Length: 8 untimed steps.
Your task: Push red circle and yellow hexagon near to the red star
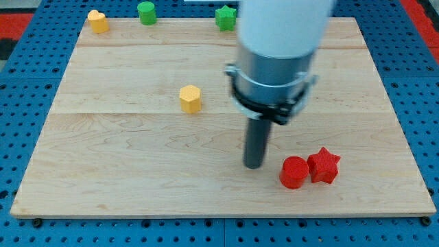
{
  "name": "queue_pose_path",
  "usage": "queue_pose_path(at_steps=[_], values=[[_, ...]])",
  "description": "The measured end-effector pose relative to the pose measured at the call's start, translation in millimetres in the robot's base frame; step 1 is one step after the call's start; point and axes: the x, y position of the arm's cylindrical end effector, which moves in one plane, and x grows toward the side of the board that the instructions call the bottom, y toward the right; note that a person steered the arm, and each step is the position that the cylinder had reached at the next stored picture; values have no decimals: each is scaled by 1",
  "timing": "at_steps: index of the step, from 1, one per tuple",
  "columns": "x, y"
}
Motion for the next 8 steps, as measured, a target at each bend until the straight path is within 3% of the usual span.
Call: queue_pose_path(at_steps=[1,3,4,5,8], values=[[-39,-41],[-148,-53],[-178,-78],[-178,-111],[-149,-48]])
